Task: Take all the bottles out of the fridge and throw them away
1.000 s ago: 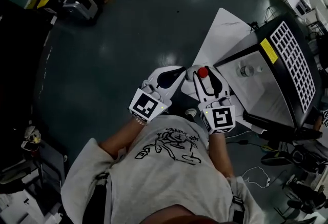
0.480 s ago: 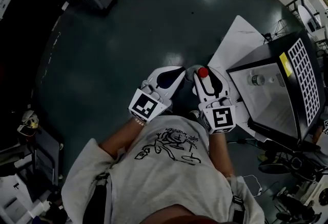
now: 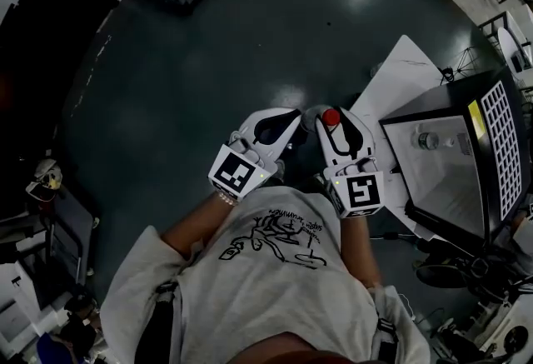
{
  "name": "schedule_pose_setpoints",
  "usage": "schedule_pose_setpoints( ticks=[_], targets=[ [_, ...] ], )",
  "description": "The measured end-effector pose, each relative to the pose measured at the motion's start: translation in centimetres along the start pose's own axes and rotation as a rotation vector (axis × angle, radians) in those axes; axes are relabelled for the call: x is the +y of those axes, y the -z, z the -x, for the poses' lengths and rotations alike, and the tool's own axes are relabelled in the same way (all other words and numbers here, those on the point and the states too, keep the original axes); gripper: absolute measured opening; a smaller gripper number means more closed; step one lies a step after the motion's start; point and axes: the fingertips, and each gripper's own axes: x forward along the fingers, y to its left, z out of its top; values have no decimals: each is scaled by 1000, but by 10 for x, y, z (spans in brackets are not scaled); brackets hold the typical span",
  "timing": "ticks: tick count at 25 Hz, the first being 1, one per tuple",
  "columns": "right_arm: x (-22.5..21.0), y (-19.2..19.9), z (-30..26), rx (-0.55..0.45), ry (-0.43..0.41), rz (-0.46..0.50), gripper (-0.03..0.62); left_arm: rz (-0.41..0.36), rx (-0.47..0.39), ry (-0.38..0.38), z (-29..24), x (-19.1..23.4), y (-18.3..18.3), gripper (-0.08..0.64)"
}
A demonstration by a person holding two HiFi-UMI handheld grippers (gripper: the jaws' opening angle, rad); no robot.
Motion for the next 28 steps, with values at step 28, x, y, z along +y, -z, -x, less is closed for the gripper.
schedule_pose_setpoints(
  ticks=[28],
  targets=[
    [-14, -10, -5, -21, -137, 28, 155, -38, -14, -130, -10, -2, -9, 6]
  ],
)
